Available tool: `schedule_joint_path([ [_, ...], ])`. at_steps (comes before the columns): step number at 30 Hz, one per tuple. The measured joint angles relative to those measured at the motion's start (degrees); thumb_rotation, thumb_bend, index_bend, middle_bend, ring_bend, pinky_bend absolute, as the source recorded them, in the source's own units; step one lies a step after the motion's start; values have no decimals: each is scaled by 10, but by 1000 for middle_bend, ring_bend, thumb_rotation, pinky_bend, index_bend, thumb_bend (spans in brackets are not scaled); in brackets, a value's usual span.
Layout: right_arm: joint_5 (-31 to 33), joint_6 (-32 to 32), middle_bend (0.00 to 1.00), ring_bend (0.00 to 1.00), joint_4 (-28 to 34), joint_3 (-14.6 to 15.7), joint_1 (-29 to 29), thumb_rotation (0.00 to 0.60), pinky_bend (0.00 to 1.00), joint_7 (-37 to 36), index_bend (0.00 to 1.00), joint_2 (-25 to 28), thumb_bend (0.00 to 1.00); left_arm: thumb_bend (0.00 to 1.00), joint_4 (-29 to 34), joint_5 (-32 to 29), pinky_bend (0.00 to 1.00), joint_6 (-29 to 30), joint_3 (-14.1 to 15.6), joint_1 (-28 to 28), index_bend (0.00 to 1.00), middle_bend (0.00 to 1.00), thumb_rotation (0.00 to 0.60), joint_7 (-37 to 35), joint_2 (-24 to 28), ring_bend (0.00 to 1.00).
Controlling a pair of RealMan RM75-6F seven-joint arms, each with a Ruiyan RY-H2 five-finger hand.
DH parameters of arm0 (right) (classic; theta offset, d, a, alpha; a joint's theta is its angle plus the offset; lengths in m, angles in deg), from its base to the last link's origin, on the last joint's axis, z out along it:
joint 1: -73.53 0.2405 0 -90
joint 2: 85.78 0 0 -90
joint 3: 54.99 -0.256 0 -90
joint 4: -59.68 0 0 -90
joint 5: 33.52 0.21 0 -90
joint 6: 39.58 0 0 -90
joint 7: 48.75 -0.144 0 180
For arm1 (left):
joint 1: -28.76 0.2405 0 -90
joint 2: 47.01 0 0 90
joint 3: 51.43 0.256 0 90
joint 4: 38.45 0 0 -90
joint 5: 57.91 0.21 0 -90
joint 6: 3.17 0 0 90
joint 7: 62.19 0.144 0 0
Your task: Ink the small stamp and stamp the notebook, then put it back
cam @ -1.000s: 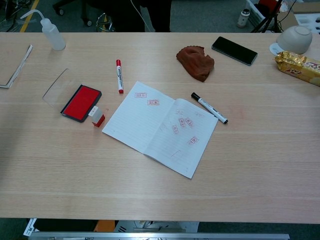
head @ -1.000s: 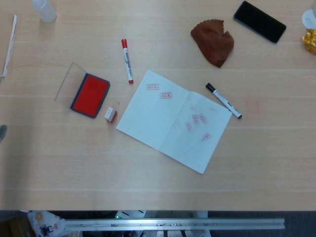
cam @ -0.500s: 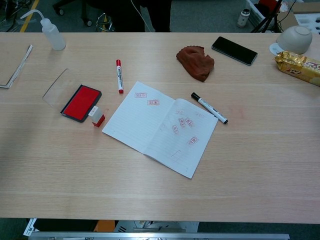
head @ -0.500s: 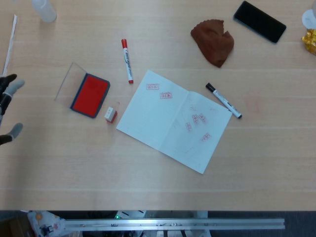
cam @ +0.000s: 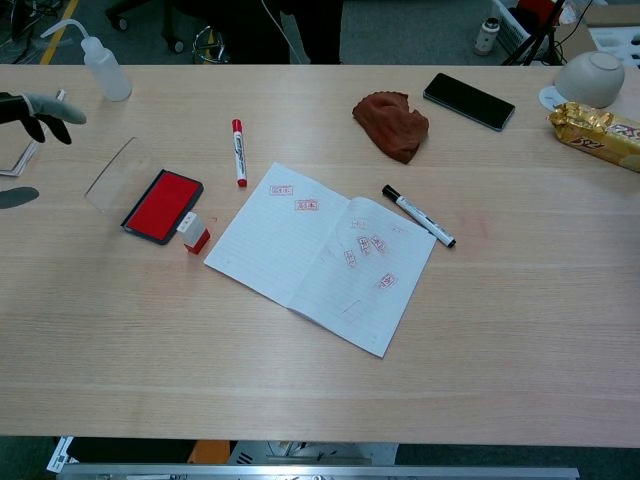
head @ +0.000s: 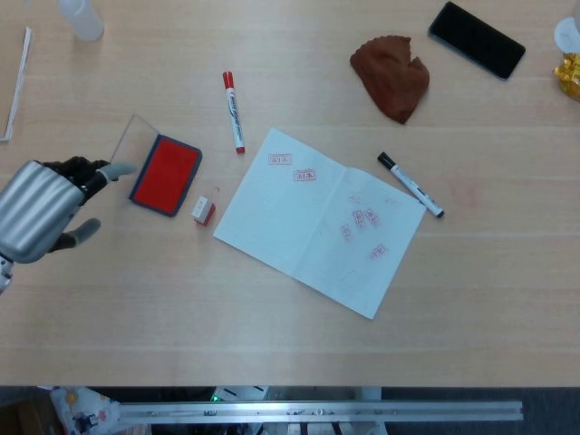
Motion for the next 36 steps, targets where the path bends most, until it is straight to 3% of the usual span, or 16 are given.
schedule_joint_path([
  [5, 0, 0, 143, 59, 7, 1, 2, 600, 164, 6, 59, 4, 181, 207, -28, 27, 957, -9, 2, -35, 282, 676, 600, -12, -16, 701],
  [9, 1, -1, 143, 59, 12, 2, 2, 600, 163, 10, 59, 6, 182, 206, -60, 43, 1000, -17, 6, -60, 296, 768, 600, -21, -35, 795],
  [22, 6, -10, 144, 66, 20, 8, 7, 600, 177, 22, 59, 8, 181, 270, -159, 76, 1000, -53, 34, -123, 293, 913, 600, -3, -88, 915],
  [36, 17, -22, 144, 70, 17, 9, 16, 600, 177, 30, 60, 1, 181, 269, -246, 104, 1000, -58, 65, -171, 394, 976, 600, 21, -150, 949],
])
